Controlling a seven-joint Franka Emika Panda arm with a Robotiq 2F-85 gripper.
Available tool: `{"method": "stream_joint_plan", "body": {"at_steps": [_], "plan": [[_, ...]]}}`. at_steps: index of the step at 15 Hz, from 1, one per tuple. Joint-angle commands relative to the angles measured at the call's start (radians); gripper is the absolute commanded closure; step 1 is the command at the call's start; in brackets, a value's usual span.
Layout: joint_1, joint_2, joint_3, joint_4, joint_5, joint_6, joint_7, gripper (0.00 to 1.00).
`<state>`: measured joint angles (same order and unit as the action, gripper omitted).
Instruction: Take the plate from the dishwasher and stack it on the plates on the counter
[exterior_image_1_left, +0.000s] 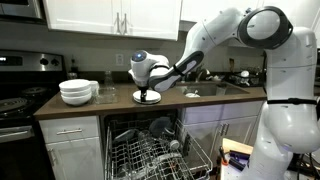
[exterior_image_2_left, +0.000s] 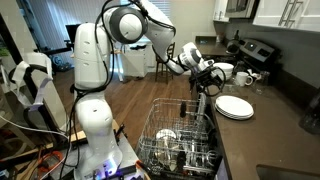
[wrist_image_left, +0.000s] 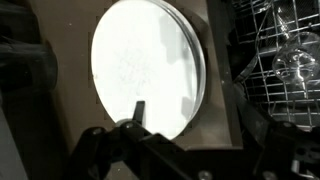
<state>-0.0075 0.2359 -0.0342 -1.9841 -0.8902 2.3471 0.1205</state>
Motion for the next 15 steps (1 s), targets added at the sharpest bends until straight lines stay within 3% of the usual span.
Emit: {"method": "stream_joint_plan", "body": {"at_steps": [1,7,15], "plan": [[0.012,-0.115,0.032,-0.089,0.075,0.044,-0.040,0.00],[0.048,-0.249,0.072,-0.183,0.230,0.089,-0.030,0.00],[0.062,-0.269,0.088,-0.186,0.197,0.063,-0.002,0.00]]}}
